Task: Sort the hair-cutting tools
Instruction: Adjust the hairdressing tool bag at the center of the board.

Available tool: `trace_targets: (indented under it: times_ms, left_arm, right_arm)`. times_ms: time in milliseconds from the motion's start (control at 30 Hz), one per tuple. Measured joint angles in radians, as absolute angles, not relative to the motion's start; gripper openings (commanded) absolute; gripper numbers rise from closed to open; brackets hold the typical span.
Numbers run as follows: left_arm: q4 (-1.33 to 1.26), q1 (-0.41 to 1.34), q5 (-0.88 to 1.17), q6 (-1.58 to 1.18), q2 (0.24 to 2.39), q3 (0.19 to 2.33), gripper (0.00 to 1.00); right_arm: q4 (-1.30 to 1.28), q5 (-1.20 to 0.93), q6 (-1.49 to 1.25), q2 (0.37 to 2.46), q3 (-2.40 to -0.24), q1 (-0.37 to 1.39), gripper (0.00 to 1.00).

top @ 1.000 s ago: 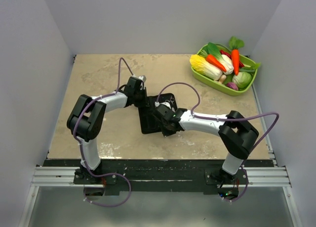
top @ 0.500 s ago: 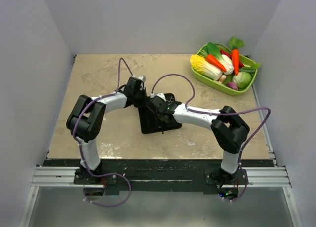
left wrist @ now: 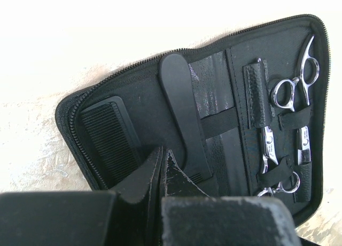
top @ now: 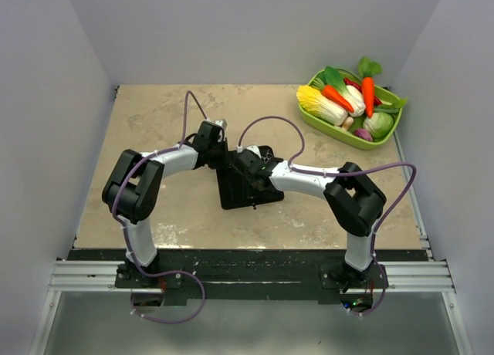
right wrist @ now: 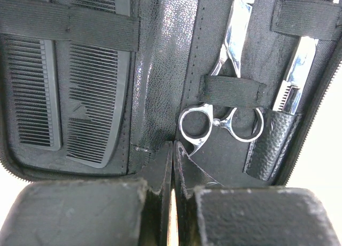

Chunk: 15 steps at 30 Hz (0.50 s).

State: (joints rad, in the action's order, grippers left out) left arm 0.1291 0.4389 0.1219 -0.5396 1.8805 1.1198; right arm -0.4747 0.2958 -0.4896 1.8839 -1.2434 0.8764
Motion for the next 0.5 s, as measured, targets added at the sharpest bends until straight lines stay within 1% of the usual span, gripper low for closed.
trace_targets:
  times_ms: [500]
  left_arm:
    - [0.129,0.439,0.122,-0.540,1.879,1.118,0.00]
  right_arm:
    - [-0.420,0.285,-0.488,1.870,-1.235,0.876,0.00]
